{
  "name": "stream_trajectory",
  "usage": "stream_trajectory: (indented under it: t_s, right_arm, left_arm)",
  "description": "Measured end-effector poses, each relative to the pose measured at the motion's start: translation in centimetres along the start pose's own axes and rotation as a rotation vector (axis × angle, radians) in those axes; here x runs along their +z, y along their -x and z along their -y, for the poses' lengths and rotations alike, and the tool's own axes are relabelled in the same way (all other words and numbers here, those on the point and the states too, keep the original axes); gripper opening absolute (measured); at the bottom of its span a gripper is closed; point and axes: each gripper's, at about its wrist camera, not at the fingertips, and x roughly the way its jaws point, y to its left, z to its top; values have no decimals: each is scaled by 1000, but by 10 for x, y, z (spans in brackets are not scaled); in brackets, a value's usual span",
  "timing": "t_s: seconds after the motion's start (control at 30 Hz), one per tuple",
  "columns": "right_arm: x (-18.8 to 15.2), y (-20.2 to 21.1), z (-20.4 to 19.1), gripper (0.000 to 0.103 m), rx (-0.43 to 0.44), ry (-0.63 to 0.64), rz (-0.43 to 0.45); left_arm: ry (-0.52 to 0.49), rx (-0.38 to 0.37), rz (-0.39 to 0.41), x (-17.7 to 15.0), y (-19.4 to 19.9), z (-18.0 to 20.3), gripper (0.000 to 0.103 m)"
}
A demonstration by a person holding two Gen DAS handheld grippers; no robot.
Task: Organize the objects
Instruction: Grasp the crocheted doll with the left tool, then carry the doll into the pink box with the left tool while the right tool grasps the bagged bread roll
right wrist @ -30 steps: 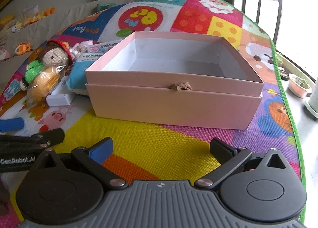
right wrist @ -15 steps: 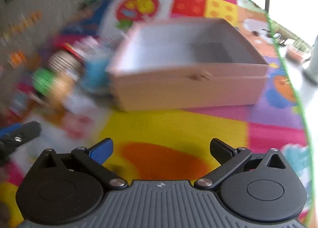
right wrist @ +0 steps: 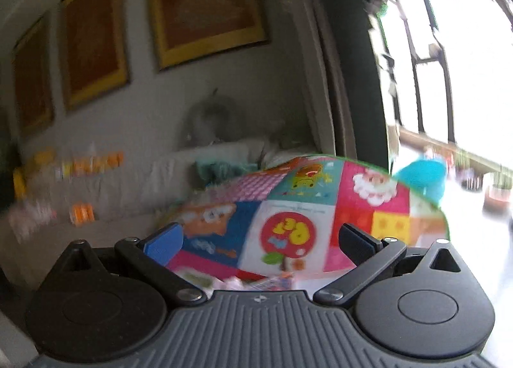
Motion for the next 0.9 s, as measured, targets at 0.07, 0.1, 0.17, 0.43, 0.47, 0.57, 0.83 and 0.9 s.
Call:
stream_trajectory:
  t_s: [0.07,0.1,0.17,0.43,0.47,0.57,0.83,0.9]
  right_arm:
    - [-11,-11,5,103,1,60,-39]
    - [-20,-19,11,103,6,69,-69]
    - [-40,-29,16,98,36,48,-123]
    - [-132,-62,37,97,140,-67,-212]
    - [-143,-63,36,97,118,-38,-213]
    - [-164,-76,25,95,31,79,-238]
    - [-166,-86,-22,93,76,213,-191]
    - [-167,-90,-33,94,101,223,-203]
  left_arm:
    - [-19,8,-61,-11,-31,-5,80]
    - [-28,10,-68,-13,-39,-8,80]
    - [-21,-2,-54,-16,-55,-12,80]
    - [-43,-64,-43,-15,-87,3,63]
    - [-46,-51,-40,-18,-87,5,61]
    - [5,-44,-45,-22,-80,5,58]
    - [172,-89,-29,-26,-37,-16,55]
    - [198,-88,-5,-25,-22,-20,55]
